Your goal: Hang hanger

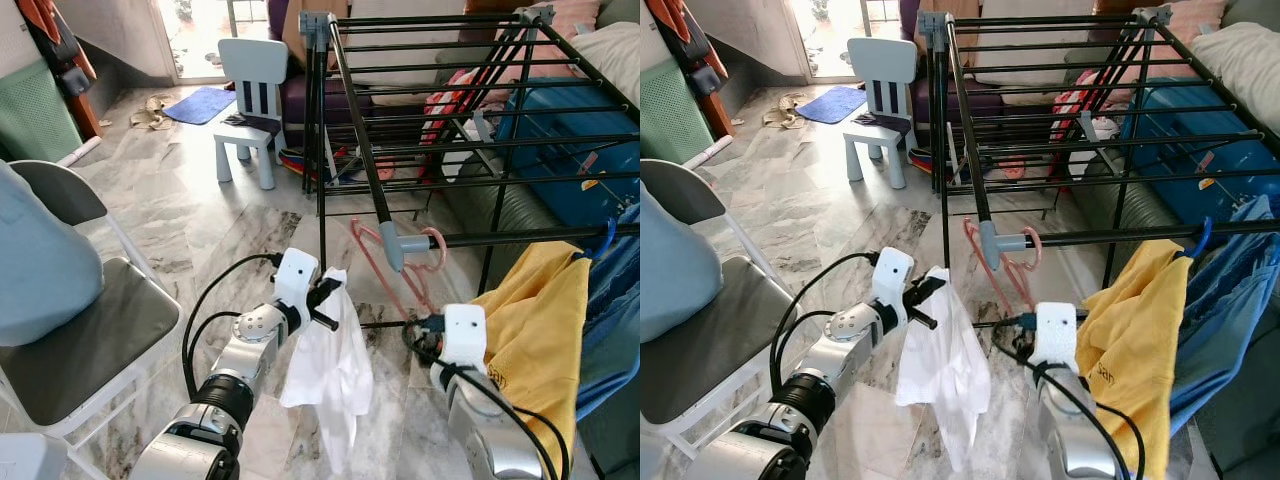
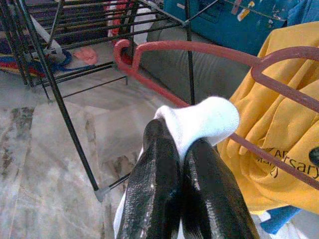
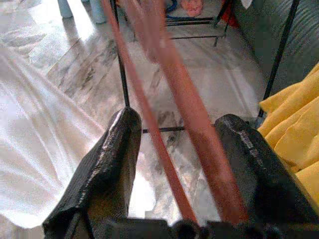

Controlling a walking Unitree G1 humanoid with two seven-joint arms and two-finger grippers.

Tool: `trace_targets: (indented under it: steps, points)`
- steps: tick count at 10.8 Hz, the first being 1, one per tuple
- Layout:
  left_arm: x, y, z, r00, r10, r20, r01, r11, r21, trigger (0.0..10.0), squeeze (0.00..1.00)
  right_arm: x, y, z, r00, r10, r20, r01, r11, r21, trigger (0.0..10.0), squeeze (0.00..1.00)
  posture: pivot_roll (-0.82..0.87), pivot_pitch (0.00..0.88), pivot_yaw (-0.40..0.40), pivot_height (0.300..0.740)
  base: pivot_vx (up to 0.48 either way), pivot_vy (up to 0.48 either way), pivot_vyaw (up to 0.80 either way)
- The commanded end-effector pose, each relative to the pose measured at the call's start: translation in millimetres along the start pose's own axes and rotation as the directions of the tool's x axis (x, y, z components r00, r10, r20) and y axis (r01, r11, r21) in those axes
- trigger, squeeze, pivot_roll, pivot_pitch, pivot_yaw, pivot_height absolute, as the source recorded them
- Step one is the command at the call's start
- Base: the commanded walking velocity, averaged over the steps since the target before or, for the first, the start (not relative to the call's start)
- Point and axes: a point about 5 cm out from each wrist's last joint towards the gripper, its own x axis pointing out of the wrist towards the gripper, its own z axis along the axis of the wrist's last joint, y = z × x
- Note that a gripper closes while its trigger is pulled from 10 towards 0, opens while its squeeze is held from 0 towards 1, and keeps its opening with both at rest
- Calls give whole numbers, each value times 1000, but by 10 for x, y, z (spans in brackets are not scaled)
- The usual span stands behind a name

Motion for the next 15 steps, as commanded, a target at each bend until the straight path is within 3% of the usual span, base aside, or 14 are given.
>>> trace_targets:
  steps: [1,5,6,7,8,10,11,12,13,15]
  points:
    - [42,2,97,1000,-4,16,3,1000,22,10000,0,-21,-20,50,1000,2,15,-2,1000,-1,10000,0,-58,0,-1,740,0,0,0]
    - [46,6,98,1000,-4,10,4,1000,29,10000,0,-60,-100,80,1000,9,16,-9,1000,-15,10000,0,-59,0,2,740,0,0,0]
    - [49,3,100,1000,-5,9,4,999,31,10000,0,-58,-99,100,1000,16,20,-15,1000,-17,9059,0,-57,0,2,740,0,0,0]
    - [49,3,101,1000,-5,9,5,999,33,10000,0,-59,-93,113,1000,21,22,-20,1000,-21,4627,0,-57,0,2,740,0,0,0]
    - [50,3,99,1000,-4,7,4,999,34,10000,0,-60,-93,123,999,26,23,-26,999,-35,3098,0,-55,0,0,740,0,0,0]
    - [52,0,95,1000,-3,5,3,999,35,10000,0,-58,-88,136,999,41,21,-40,998,-49,4392,0,-56,0,0,740,0,0,0]
    - [53,-1,93,1000,-4,3,4,999,35,10000,0,-55,-90,152,999,46,21,-45,997,-61,10000,0,-57,0,0,740,0,0,0]
    - [53,-2,91,1000,-3,2,3,999,34,10000,0,-57,-107,168,999,39,27,-37,998,-59,10000,161,-57,0,0,740,0,0,0]
    - [53,-1,88,1000,-3,1,3,999,34,10000,0,-62,-106,171,999,45,30,-44,998,-51,10000,1000,-57,0,0,740,0,0,0]
    - [51,-2,82,1000,-3,-3,3,999,32,10000,0,-81,-83,179,998,58,30,-55,996,-74,10000,1000,-59,0,0,740,0,0,0]
